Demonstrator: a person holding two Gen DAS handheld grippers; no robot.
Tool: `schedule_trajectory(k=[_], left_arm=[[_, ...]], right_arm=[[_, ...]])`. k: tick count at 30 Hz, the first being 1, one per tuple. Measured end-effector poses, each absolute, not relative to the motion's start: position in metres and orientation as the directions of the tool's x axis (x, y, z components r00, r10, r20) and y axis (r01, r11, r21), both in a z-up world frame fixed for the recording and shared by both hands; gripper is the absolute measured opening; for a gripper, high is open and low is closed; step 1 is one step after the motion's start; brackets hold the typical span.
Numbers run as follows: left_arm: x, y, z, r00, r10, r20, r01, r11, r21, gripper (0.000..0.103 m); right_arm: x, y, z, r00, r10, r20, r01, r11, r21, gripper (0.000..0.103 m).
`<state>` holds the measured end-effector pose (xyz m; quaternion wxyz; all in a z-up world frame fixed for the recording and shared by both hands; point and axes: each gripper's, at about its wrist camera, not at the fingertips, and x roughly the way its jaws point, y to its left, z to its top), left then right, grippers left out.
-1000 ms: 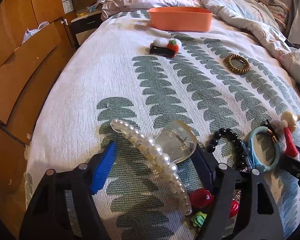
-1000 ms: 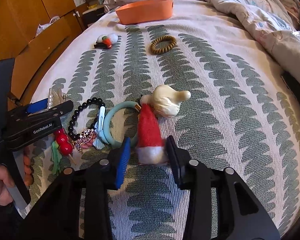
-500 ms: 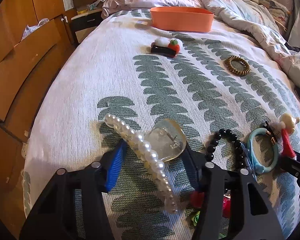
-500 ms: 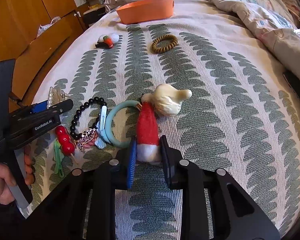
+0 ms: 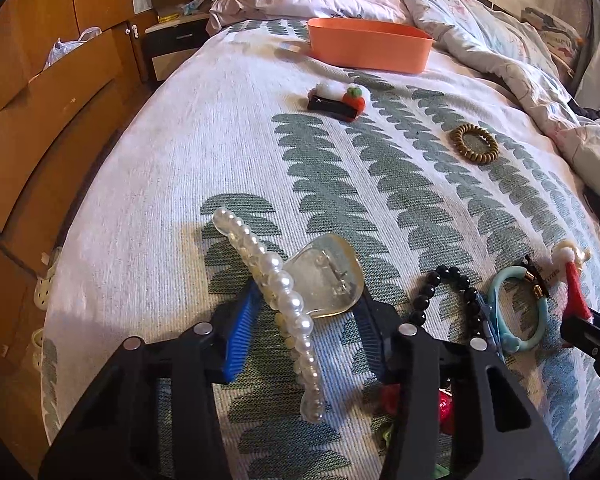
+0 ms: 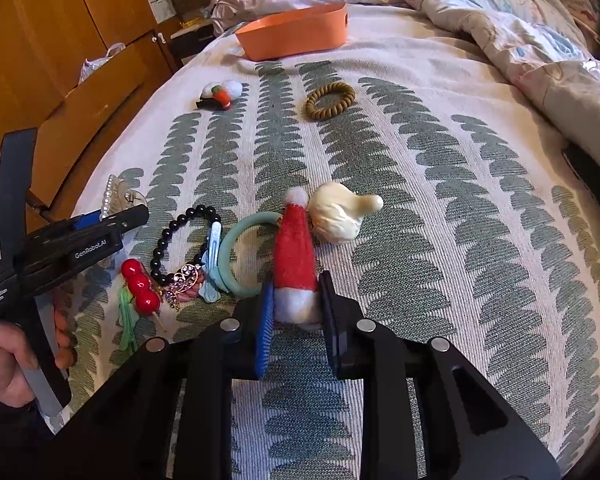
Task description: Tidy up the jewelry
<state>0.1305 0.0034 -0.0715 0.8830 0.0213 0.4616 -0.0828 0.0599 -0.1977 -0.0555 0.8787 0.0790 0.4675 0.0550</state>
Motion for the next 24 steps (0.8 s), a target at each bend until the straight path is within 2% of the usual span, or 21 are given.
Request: schedule_trajectory(k=[5,7,24], left_arm=[[0.129,0.004,-0.068,0.571,-0.121,-0.812,0.163,0.986,-0.032,0.047],[0.129,0.005,-0.066,0.576,-0.122,-0.808,0.164,0.986,-0.032,0.044],[0.124,0.011,-0.045,0.614,-0.153,-0.774,0.162,0.985,-0.066,0.042]], right_arm=[[0.055,-0.201,-0.047,0.573,0.186,-0.798,-0.029,0.978,0.207,0.022],[0.054,-0.202,-0.044,0.579,0.19,-0.793,-0.03,0.977,0.213,0.022],[0.039,-0.206,-0.018,0.637,0.226,-0.737,-0.056,0.967,0.248,0.022]])
